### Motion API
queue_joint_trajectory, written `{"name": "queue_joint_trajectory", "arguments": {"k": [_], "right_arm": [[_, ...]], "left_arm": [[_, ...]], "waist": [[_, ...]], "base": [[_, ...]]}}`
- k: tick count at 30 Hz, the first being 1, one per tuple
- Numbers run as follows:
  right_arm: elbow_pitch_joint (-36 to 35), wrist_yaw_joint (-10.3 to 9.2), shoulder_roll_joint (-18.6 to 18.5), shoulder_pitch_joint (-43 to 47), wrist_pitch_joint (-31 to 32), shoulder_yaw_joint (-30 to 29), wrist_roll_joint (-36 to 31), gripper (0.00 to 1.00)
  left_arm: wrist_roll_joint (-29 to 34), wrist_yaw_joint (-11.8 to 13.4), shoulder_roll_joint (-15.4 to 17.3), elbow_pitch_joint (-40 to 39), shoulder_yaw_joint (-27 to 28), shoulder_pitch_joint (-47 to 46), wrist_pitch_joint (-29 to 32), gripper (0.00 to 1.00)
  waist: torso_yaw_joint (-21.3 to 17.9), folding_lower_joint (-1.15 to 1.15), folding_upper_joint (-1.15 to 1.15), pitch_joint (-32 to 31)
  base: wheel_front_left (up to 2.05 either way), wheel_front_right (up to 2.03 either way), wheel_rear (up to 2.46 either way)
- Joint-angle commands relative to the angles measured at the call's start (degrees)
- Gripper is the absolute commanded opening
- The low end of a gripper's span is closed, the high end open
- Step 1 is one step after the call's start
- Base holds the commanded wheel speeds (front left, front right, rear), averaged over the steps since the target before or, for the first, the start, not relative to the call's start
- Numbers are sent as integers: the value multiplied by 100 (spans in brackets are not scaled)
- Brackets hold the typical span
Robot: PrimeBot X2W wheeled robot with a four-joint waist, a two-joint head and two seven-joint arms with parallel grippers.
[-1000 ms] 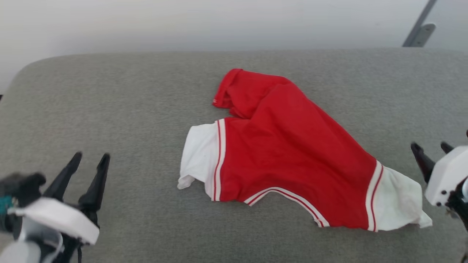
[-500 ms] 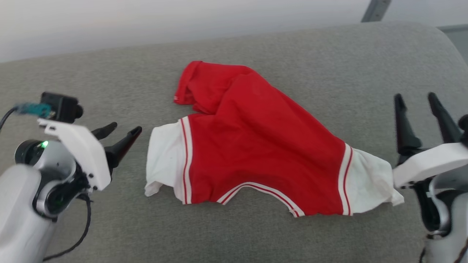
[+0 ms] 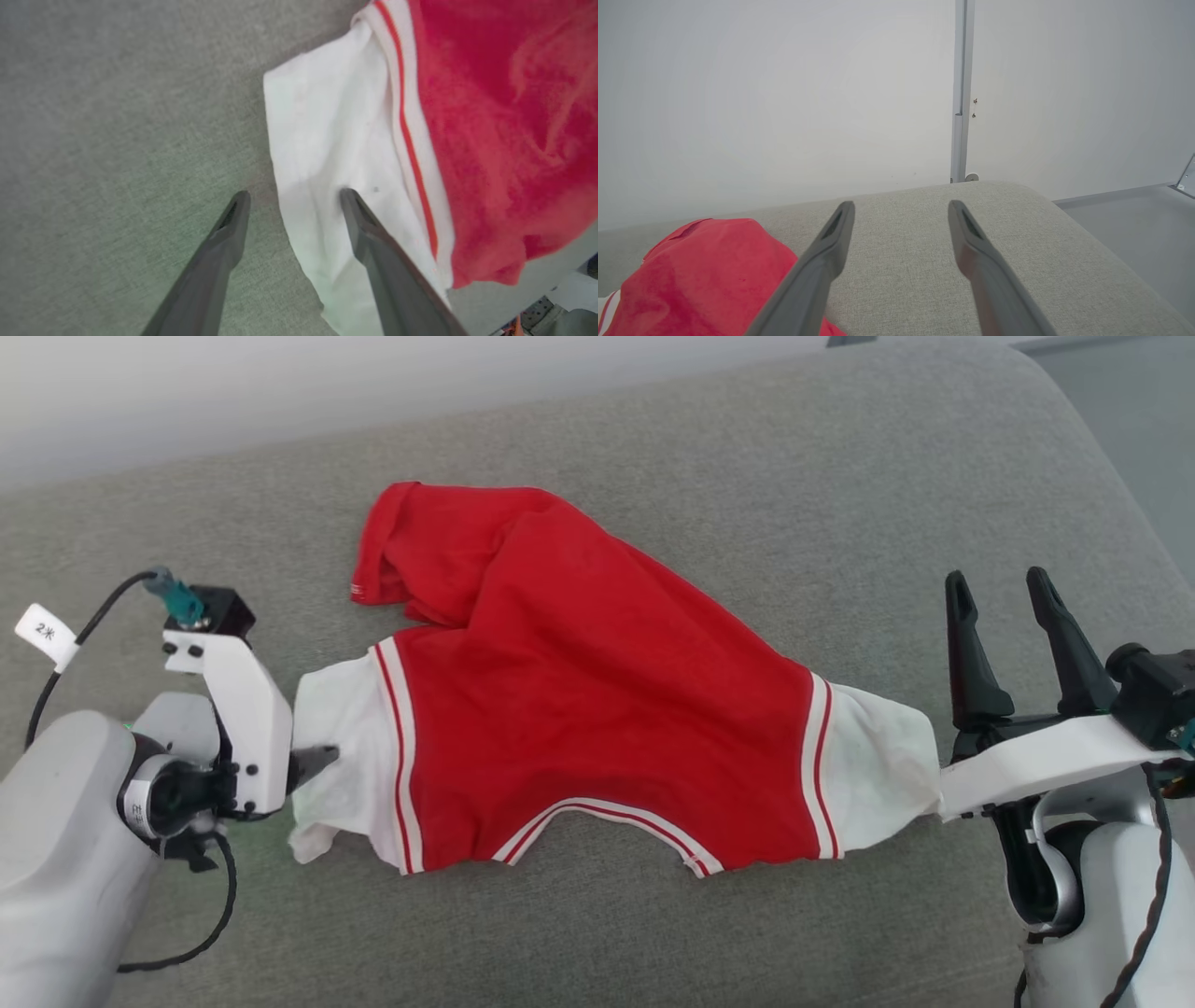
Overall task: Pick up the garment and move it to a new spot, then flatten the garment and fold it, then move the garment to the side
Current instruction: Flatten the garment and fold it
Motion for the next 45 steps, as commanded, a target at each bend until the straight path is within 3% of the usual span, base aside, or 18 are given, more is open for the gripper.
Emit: {"name": "queue_joint_trajectory", "arguments": {"k": [1, 6, 9, 10, 11, 12, 18, 30, 38, 39, 40, 41, 45], "right_arm": [[30, -2, 26, -75, -81, 16, 72, 100], [57, -2, 37, -134, -270, 68, 90, 100], [44, -2, 37, -176, -370, 116, 124, 100], [50, -2, 38, -183, -404, 134, 139, 100], [50, -2, 38, -183, -404, 134, 139, 100], [58, -2, 39, -186, -426, 140, 158, 100], [53, -2, 36, -90, -509, 48, 95, 100], [-91, -2, 33, 134, -285, -238, -90, 100], [-179, -2, 32, 204, -136, -252, -116, 100], [-183, -2, 32, 204, -125, -244, -109, 100], [-185, -2, 32, 203, -106, -239, -101, 100], [-185, -2, 32, 202, -97, -231, -102, 100], [-199, -2, 32, 186, -38, -185, -80, 100]], "left_arm": [[50, 38, -30, 144, -47, -77, 77, 100], [116, 197, -118, 638, -208, -54, 300, 100], [95, 160, -240, 903, -297, -17, 375, 100], [-18, 143, -321, 987, -287, 19, 473, 75], [-18, 143, -321, 987, -287, 19, 473, 75], [-102, 108, -414, 1034, -276, 35, 519, 0], [-142, 87, -407, 1140, -232, -68, 473, 0], [-394, 409, 273, 882, 181, 211, 458, 0], [-629, 732, 698, 152, 385, 871, 581, 0], [-648, 758, 716, 55, 411, 918, 552, 10], [-672, 790, 733, -27, 433, 953, 546, 45], [-689, 808, 756, -117, 445, 972, 547, 100], [-742, 959, 827, -431, 437, 1037, 759, 100]], "waist": [[-82, 0, 0, 71], [-151, 0, 0, 146], [-163, 0, 0, 170], [-165, 0, 0, 169], [-165, 0, 0, 169], [-155, 0, 0, 166], [-8, 0, 0, 72], [513, 0, 0, -181], [767, 0, 0, -191], [780, 0, 0, -186], [792, 0, 0, -182], [802, 0, 0, -177], [795, 0, 0, -159]], "base": [[0, 0, 0], [0, 0, 0], [0, 0, 0], [0, 0, 0], [0, 0, 0], [0, 0, 0], [0, 0, 0], [0, 0, 0], [0, 0, 0], [0, 0, 0], [0, 0, 0], [0, 0, 0], [0, 0, 0]]}}
